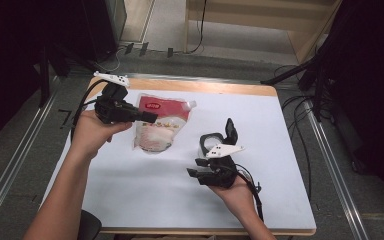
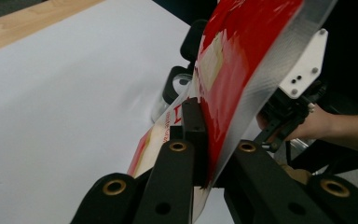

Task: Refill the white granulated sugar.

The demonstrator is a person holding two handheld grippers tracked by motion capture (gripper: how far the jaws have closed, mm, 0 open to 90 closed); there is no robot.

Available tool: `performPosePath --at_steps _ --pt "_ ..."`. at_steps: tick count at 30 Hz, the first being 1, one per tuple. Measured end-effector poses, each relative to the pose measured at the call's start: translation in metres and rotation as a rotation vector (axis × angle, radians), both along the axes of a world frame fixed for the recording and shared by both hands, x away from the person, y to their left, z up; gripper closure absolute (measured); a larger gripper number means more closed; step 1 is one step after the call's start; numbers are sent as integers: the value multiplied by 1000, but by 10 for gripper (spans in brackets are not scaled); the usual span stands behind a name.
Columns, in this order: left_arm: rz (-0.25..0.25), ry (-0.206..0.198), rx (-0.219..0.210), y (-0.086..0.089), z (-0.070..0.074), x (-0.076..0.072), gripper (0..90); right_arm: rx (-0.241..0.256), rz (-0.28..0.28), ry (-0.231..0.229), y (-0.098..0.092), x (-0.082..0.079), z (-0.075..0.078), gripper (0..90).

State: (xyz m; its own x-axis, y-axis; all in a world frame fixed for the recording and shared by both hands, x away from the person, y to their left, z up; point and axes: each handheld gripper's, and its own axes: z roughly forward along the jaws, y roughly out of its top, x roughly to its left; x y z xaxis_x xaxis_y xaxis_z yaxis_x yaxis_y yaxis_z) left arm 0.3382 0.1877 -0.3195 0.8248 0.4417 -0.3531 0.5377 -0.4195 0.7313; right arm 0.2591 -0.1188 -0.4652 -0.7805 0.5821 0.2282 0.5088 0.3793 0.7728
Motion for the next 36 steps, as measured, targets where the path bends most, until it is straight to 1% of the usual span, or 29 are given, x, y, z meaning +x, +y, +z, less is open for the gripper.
performPosePath --at_steps 1,3,4,6,8,9,10,11,13,16,17,19,21,23,25,26,27,29,30,35,36 --pt "-4 1 0 -1 1 -1 900 10 5 2 2 1 0 525" --pt "-11 4 -7 -3 2 -2 900 5 17 -7 7 3 0 514" --pt "-18 9 -9 -4 2 -2 900 7 18 -5 9 4 0 510" --pt "-22 7 -15 -6 3 -3 900 9 21 -7 13 6 0 500" --pt "-25 2 -14 -8 4 -5 900 12 28 -1 19 8 -2 510" --pt "-30 6 -13 -9 5 -5 900 11 38 2 22 10 -3 517" --pt "-31 2 -10 -10 4 -6 900 5 44 6 24 10 -4 516" --pt "-32 11 -16 -11 4 -6 900 1 47 8 27 11 -6 511" --pt "-42 15 -7 -11 4 -6 900 -4 51 5 32 12 -8 502" --pt "-41 29 -3 -13 3 -7 900 -3 50 -2 36 14 -11 491" --pt "-48 30 -8 -14 3 -7 900 -1 51 -5 37 14 -12 493" --pt "-58 49 -17 -15 4 -8 900 -3 53 6 40 15 -15 508" --pt "-64 48 -25 -17 5 -10 900 1 57 13 42 15 -17 511" --pt "-70 46 -30 -18 6 -11 900 -14 66 -8 45 15 -20 511" --pt "-76 54 -31 -19 6 -13 900 -17 63 -31 46 14 -21 519" --pt "-74 57 -29 -20 6 -14 900 -17 59 -34 46 13 -21 523" --pt "-72 63 -29 -21 6 -15 900 -9 55 -47 46 13 -22 527" --pt "-80 60 -21 -24 5 -16 900 -2 49 -62 46 13 -22 534" --pt "-83 70 -19 -25 4 -16 900 0 51 -71 46 13 -23 535" --pt "-84 90 -12 -29 -1 -18 900 0 29 -142 49 9 -24 545" --pt "-82 95 -14 -30 -2 -18 900 2 24 -148 49 9 -25 545"
